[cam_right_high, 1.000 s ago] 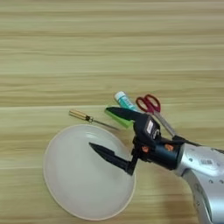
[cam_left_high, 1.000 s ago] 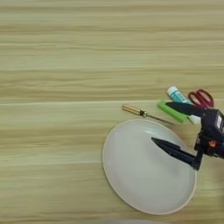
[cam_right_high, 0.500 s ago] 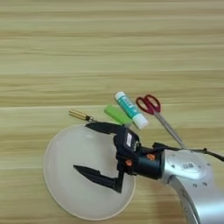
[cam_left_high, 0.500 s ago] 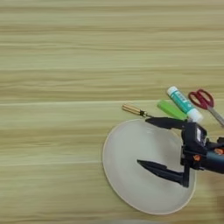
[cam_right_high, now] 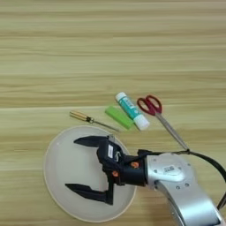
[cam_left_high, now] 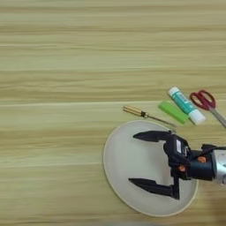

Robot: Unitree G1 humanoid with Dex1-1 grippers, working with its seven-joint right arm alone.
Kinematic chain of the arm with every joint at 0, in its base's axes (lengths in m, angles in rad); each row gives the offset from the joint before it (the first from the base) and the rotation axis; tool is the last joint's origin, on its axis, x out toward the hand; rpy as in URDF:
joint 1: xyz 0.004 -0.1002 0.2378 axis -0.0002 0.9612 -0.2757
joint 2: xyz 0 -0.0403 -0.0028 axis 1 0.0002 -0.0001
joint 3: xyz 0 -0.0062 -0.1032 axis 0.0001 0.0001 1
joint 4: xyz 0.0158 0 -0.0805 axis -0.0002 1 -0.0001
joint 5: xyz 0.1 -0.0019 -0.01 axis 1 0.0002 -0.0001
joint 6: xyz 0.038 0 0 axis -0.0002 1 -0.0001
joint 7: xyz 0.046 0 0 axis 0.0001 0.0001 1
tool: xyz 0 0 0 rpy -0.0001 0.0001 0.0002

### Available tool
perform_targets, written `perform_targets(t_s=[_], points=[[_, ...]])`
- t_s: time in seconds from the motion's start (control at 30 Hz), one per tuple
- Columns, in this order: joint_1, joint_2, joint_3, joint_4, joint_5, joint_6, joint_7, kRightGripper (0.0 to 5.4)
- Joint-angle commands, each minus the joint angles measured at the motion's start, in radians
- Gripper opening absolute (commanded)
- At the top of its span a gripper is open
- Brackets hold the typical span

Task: Move the objects on the table

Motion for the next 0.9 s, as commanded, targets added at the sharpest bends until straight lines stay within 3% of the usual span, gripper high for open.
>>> perform_targets(t_s=[0.03,0.6,0.9], points=[[-0.073,-0.001,0.028,0.028,-0.044,-0.013,-0.049,5.37],[-0.165,0.059,0.139,0.118,-0.150,0.002,-0.110,5.37],[-0.227,0.125,0.174,0.154,-0.183,0.036,-0.168,5.37]])
